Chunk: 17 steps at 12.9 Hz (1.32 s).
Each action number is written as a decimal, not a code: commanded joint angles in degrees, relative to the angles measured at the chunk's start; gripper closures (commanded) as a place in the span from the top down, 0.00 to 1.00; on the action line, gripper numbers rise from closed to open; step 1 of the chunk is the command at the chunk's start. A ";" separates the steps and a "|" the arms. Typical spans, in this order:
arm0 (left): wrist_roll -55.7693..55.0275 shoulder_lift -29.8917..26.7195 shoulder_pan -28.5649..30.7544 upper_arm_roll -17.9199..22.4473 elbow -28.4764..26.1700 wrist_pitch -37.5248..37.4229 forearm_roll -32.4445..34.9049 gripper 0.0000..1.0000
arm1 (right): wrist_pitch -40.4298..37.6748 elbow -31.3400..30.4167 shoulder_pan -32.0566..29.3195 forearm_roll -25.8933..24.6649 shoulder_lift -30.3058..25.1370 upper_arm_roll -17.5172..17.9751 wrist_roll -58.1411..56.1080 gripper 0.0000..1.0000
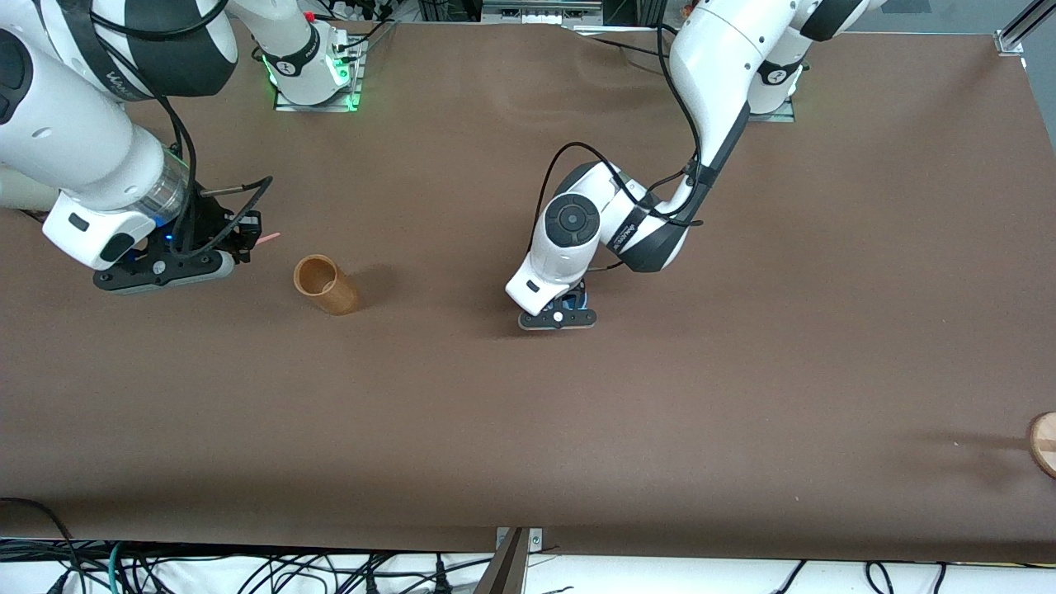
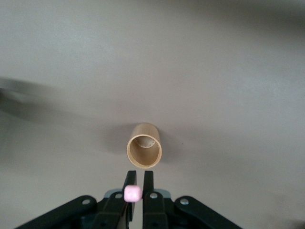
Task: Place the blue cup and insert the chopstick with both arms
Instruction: 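Carry the blue cup with the left gripper toward the table middle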
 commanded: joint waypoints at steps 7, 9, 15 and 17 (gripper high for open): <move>3.06 1.01 -0.42 0.71 3.14 -2.36 0.65 1.00 | 0.10 0.53 -0.29 1.04 -0.23 0.30 0.24 0.00; 2.62 0.22 -0.33 0.44 3.23 -4.11 -0.14 1.00 | 0.71 0.70 -0.02 1.91 -0.05 0.47 1.90 0.00; 3.32 -5.91 6.94 1.67 13.52 -24.76 -5.15 1.00 | 6.93 0.88 3.83 3.24 2.49 0.91 11.03 0.00; 5.93 -10.05 12.21 1.67 13.08 -28.36 -5.07 1.00 | 11.94 1.14 6.12 3.33 4.42 0.91 15.43 0.00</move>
